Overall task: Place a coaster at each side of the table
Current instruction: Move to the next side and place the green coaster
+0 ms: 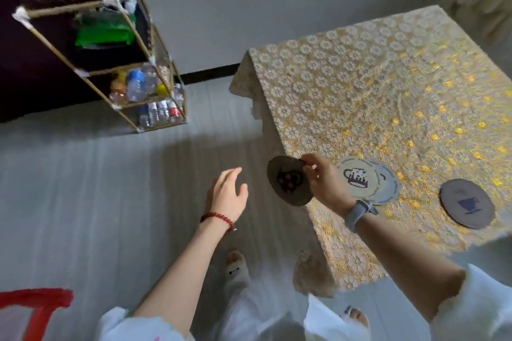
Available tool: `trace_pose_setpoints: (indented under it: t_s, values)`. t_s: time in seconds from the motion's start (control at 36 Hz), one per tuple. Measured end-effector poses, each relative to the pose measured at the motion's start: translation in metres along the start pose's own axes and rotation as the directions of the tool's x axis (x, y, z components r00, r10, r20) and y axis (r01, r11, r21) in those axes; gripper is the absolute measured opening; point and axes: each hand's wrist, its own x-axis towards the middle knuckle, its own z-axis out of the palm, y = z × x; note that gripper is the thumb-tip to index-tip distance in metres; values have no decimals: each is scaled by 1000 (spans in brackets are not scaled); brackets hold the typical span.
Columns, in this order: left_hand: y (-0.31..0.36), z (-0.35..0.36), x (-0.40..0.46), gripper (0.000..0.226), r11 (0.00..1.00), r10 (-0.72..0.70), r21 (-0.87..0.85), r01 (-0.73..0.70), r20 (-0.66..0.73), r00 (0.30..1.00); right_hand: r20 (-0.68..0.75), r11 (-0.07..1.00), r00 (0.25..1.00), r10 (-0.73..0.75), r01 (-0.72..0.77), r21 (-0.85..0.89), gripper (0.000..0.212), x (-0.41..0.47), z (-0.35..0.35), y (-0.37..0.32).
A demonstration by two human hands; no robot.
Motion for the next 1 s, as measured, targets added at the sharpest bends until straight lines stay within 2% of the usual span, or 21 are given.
trace_pose_setpoints:
  t_s: [0.17,0.31,0.5,0.56,0.67,0.75,0.83,0.89,1.0]
  values:
    - [-19,-41,62,37,989,133,43,-138,103,986,-89,967,964,251,-246,66,20,18,13,-13]
    - [-11,-35,118,37,977,186,58,-205,233,954,-218,934,909,356,-340,105,21,34,7,-8]
    - [19,-8,173,41,928,284,95,-361,450,847,-345,878,808,478,-427,216,24,64,2,9]
    - [27,0,197,42,896,314,122,-427,507,803,-375,840,752,542,-466,279,26,79,1,20]
    - [38,8,241,43,831,317,195,-521,604,731,-333,782,710,620,-525,336,27,105,6,34]
    - [43,19,272,44,786,331,210,-581,651,683,-310,751,684,660,-584,308,29,122,9,46]
    - [47,30,294,45,759,328,217,-613,687,649,-260,742,695,670,-634,218,32,138,12,52]
    - [51,36,301,45,724,342,209,-658,719,605,-209,724,694,689,-645,244,35,150,12,54]
    - [60,53,313,46,654,384,175,-736,762,522,-265,722,673,691,-661,205,34,170,10,55]
